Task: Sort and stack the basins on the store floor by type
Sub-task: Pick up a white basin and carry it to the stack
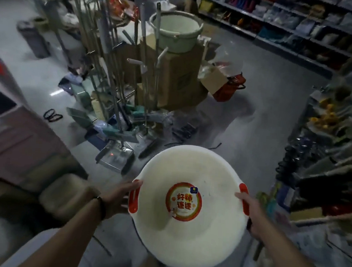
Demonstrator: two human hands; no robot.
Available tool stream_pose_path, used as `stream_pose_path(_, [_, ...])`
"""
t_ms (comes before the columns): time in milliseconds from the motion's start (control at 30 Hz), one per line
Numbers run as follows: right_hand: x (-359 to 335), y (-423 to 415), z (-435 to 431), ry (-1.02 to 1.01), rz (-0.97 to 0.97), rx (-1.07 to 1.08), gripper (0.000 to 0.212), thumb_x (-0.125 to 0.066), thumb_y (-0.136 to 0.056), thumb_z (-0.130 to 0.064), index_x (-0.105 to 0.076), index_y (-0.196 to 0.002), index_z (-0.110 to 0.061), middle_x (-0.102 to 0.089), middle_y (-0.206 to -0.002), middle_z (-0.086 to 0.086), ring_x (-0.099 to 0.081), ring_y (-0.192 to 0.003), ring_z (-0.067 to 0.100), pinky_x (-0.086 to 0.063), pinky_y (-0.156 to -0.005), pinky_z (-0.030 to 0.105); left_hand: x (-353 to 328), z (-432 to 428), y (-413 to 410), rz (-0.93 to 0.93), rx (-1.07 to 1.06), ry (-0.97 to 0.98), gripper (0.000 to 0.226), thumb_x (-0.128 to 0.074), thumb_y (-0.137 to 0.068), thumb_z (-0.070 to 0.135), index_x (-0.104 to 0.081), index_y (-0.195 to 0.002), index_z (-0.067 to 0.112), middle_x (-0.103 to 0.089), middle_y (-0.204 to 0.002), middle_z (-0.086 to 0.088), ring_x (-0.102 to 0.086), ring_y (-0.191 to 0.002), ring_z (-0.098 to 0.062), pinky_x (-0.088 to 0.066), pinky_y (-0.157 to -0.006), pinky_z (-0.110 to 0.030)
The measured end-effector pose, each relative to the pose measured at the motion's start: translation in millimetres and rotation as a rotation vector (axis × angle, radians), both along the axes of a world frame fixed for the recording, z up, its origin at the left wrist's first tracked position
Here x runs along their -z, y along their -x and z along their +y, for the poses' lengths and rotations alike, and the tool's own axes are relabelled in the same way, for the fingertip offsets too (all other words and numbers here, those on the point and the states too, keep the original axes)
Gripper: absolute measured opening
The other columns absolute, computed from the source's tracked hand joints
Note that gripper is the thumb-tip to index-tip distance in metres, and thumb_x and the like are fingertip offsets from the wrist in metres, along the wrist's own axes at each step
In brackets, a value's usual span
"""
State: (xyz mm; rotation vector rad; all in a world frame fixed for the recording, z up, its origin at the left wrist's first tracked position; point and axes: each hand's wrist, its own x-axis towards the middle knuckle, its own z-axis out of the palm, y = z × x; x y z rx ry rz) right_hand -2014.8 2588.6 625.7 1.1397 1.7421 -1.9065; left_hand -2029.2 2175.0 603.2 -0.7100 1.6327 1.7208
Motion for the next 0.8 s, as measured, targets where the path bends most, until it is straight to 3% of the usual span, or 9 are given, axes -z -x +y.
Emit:
stream_pose_path(67, [25,42,1,-0.011,-0.064,-0.059,0.046,-0.089,-0.061,-0.033,-0.079,-0.105,-0.022,-0.081,-0.107,0.019,-0.073,-0.098,0.044,-0.058,-0.082,0.050,29,10,37,-0.022,-0.019,0.041,0.070,-0.086,-0.064,0.063,-0.067,-0.120,0.026,-0.072,-0.118,-0.014,-0.068,-0.108,-0.037,-0.060,-0.090,-0.054])
stream_pose_path(133, [51,83,2,-0.043,-0.132,-0.075,0.040,-0.089,-0.068,-0.026,-0.075,-0.106,-0.021,-0.080,-0.109,0.020,-0.074,-0.100,0.046,-0.060,-0.083,0.053,62,21,70,-0.042,-0.027,0.091,0.077,-0.087,-0.055,0.072,-0.066,-0.115,0.028,-0.074,-0.111,-0.010,-0.072,-0.101,-0.034,-0.063,-0.084,-0.055])
stream_pose_path(200, [83,122,8,-0.086,-0.204,-0.108,0.046,-0.092,-0.060,-0.026,-0.074,-0.102,-0.019,-0.080,-0.108,0.021,-0.074,-0.101,0.048,-0.061,-0.089,0.062,89,33,98,-0.053,-0.055,0.183,0.074,-0.085,-0.056,0.073,-0.066,-0.109,0.025,-0.075,-0.102,-0.008,-0.073,-0.092,-0.030,-0.065,-0.078,-0.051])
stream_pose_path(300, [131,172,20,-0.118,-0.323,-0.175,0.046,-0.091,-0.070,-0.022,-0.074,-0.111,-0.012,-0.081,-0.105,0.021,-0.075,-0.100,0.048,-0.057,-0.096,0.068,132,51,134,-0.108,-0.126,0.222,0.065,-0.087,-0.062,0.064,-0.069,-0.109,0.023,-0.077,-0.097,-0.004,-0.075,-0.087,-0.025,-0.064,-0.080,-0.047])
stream_pose_path(500, [246,269,26,-0.194,-0.387,-0.282,0.033,-0.086,-0.081,-0.010,-0.073,-0.109,0.001,-0.081,-0.093,0.021,-0.077,-0.091,0.045,-0.063,-0.086,0.058,240,70,193,-0.243,-0.250,0.300,0.049,-0.091,-0.067,0.034,-0.070,-0.108,0.017,-0.077,-0.099,-0.007,-0.074,-0.087,-0.028,-0.063,-0.080,-0.045])
stream_pose_path(667, [382,343,33,-0.213,-0.386,-0.371,0.034,-0.085,-0.080,-0.009,-0.074,-0.110,0.001,-0.082,-0.090,0.017,-0.078,-0.087,0.041,-0.064,-0.084,0.055,346,73,243,-0.268,-0.201,0.424,0.047,-0.086,-0.073,0.023,-0.066,-0.116,0.018,-0.074,-0.102,-0.006,-0.071,-0.088,-0.026,-0.056,-0.068,-0.034])
stream_pose_path(800, [476,382,30,-0.169,-0.404,-0.450,0.050,-0.090,-0.064,-0.023,-0.078,-0.109,-0.005,-0.083,-0.099,0.015,-0.079,-0.094,0.039,-0.061,-0.092,0.062,425,68,269,-0.288,-0.201,0.490,0.040,-0.082,-0.077,0.021,-0.066,-0.114,0.020,-0.072,-0.100,-0.007,-0.071,-0.087,-0.030,-0.061,-0.071,-0.040])
